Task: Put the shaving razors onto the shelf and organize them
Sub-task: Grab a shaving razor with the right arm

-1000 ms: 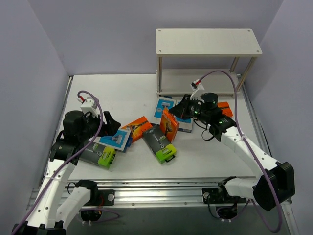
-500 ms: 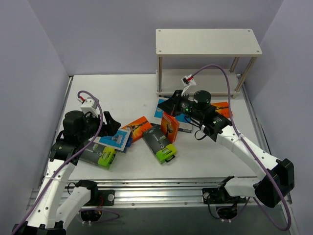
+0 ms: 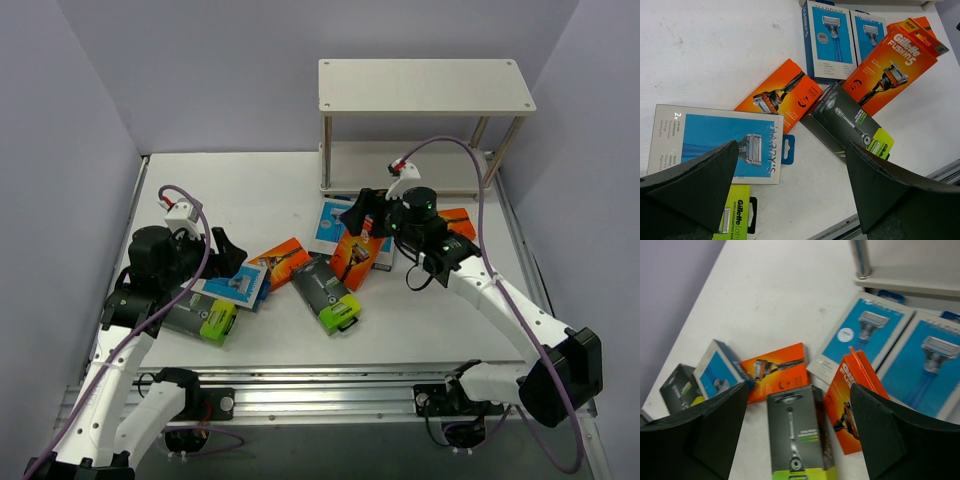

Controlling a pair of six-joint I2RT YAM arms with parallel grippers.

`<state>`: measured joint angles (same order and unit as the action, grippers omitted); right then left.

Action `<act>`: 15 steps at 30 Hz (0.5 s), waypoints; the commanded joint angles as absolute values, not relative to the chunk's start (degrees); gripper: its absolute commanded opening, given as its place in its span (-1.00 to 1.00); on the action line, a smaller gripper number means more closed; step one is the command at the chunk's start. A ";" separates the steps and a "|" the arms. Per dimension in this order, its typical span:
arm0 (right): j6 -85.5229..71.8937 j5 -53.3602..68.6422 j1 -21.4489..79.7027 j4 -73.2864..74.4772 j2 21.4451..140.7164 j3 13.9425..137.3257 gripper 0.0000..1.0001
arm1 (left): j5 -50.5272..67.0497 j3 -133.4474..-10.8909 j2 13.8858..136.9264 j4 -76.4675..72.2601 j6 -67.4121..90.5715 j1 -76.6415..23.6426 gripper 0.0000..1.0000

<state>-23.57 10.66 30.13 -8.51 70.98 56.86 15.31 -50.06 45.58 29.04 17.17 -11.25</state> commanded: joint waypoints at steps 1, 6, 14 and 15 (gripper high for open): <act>-19.08 8.88 25.94 -8.53 67.07 56.78 0.61 | 16.70 -50.10 44.91 25.84 16.70 -11.25 0.94; -11.43 5.37 22.24 -7.74 66.00 56.95 0.86 | 16.70 -50.10 44.91 25.75 16.70 -11.16 0.94; -10.54 8.33 18.02 -10.18 72.24 53.80 0.86 | 17.23 -50.10 45.61 25.75 16.79 -11.25 0.94; -10.89 9.74 17.23 -11.15 72.86 52.66 0.87 | 17.31 -50.10 45.62 25.75 16.79 -11.25 0.94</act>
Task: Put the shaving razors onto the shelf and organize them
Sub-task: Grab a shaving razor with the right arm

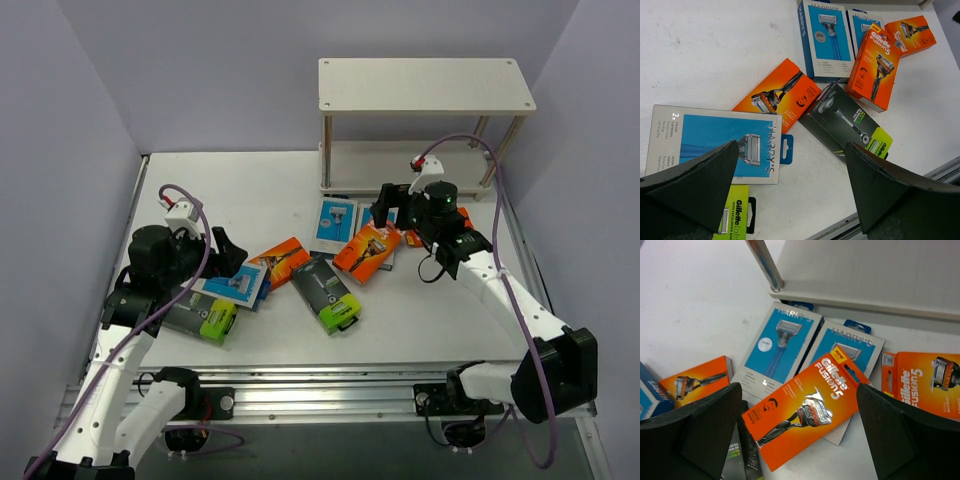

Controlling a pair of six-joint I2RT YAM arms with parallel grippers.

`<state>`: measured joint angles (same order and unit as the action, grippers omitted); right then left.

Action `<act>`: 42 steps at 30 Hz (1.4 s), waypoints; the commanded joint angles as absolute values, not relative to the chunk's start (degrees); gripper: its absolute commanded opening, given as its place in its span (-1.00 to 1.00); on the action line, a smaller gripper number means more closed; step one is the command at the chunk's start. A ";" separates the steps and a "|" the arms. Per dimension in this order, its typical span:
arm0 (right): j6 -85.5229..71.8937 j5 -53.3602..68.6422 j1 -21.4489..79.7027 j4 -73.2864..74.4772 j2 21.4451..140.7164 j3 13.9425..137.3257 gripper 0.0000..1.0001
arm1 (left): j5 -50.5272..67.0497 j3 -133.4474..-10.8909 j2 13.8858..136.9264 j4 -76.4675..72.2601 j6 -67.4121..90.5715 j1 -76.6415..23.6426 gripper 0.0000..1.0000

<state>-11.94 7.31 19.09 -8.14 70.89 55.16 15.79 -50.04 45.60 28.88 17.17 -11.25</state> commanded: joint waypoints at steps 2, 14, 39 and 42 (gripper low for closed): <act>-11.69 13.07 14.25 -13.18 74.88 51.86 0.86 | 17.49 -50.10 45.79 25.66 16.79 -11.25 0.94; -12.66 26.28 4.48 -19.07 88.32 54.40 0.76 | 17.75 -50.10 46.32 25.58 16.87 -11.34 0.94; -13.80 31.29 6.68 -23.91 97.21 49.13 0.57 | 18.37 -50.10 47.55 25.49 17.05 -11.25 0.94; -13.71 30.68 6.59 -23.29 97.21 48.87 0.55 | 18.37 -50.01 47.46 25.49 17.05 -11.25 0.94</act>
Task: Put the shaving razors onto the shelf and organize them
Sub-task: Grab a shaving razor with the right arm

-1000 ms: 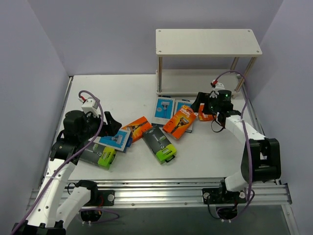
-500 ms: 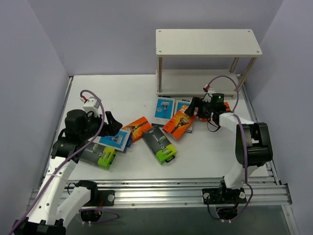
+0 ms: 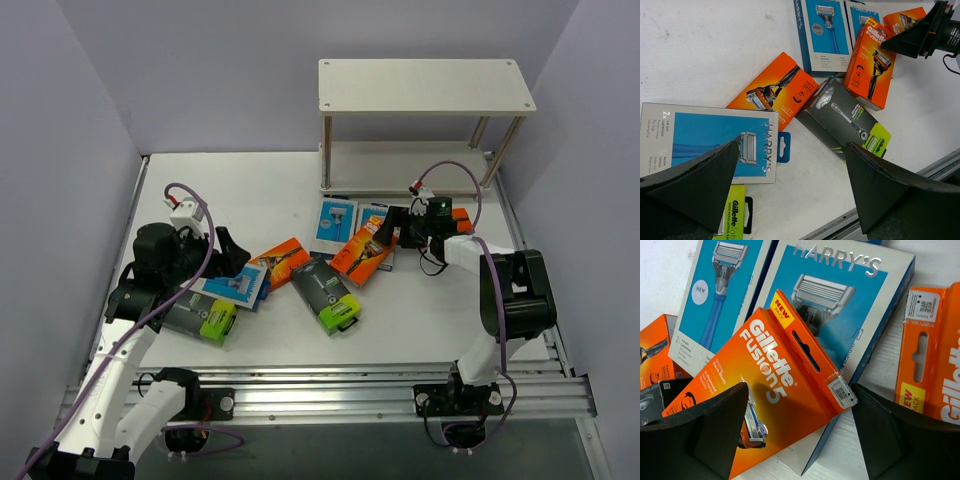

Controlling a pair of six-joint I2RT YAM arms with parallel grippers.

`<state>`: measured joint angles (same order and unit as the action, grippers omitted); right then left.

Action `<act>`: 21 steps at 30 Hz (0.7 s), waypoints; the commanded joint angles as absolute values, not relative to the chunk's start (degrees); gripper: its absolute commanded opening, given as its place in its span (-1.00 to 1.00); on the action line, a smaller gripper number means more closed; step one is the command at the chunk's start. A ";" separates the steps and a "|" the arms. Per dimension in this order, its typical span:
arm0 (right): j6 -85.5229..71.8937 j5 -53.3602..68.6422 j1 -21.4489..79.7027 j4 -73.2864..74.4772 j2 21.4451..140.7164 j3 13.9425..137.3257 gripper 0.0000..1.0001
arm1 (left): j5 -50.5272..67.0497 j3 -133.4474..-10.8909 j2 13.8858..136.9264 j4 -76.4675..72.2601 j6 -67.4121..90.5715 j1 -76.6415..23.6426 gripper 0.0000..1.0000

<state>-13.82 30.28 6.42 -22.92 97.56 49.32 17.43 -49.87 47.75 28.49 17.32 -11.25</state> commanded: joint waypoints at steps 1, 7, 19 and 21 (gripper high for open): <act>-13.62 30.59 6.59 -23.03 96.95 48.87 0.55 | 18.37 -50.01 47.46 25.49 17.05 -11.25 0.94; -13.62 31.29 6.68 -21.36 96.42 49.74 0.23 | 18.28 -50.01 47.29 25.49 17.05 -11.25 0.94; -13.36 30.41 6.94 -16.71 91.07 49.75 -0.67 | 18.02 -50.01 47.11 25.58 17.05 -11.34 0.94; -13.53 30.24 6.94 -15.65 89.83 49.66 -0.74 | 18.02 -50.01 47.11 25.66 17.05 -11.34 0.94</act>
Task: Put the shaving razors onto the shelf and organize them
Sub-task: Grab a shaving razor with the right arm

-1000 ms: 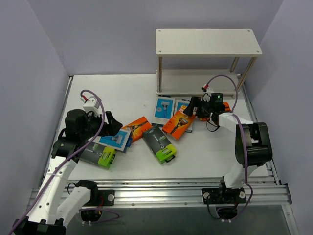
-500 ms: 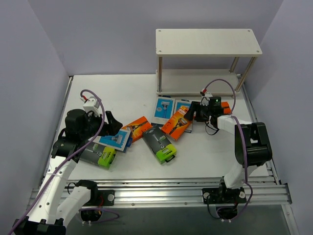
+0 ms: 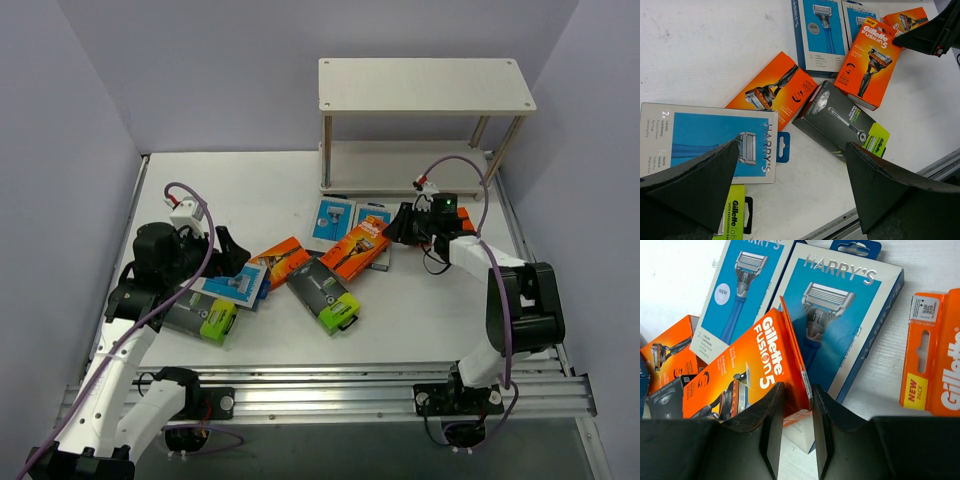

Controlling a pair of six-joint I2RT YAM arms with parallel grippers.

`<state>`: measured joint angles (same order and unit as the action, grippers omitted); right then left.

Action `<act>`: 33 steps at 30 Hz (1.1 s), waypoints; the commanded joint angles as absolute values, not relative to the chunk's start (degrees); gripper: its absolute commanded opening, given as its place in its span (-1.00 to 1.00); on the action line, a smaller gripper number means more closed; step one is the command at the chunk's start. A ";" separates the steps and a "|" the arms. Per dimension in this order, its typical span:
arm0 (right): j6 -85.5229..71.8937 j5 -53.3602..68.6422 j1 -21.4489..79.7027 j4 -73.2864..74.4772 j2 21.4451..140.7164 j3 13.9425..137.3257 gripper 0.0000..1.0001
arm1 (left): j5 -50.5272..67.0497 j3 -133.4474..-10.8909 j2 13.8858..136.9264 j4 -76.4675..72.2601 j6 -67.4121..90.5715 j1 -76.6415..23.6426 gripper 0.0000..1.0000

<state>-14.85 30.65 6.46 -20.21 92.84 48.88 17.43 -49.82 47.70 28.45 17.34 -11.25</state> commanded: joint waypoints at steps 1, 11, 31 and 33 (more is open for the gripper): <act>-13.54 30.32 6.94 -15.38 88.61 49.57 -0.79 | 18.02 -50.01 47.02 25.58 17.05 -11.34 0.94; -16.69 30.94 7.38 -14.15 81.04 47.73 -1.00 | 17.23 -50.01 46.41 25.75 16.96 -11.78 0.94; -25.84 25.58 10.19 -13.80 68.38 46.32 -1.00 | 16.17 -50.10 46.32 26.10 16.79 -12.66 0.94; -26.28 25.40 11.16 -13.62 67.94 47.28 -1.00 | 16.26 -50.10 46.49 26.10 16.79 -12.57 0.94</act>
<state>-24.77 26.15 9.96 -13.06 70.15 44.80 16.69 -49.82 47.03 28.45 17.32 -12.34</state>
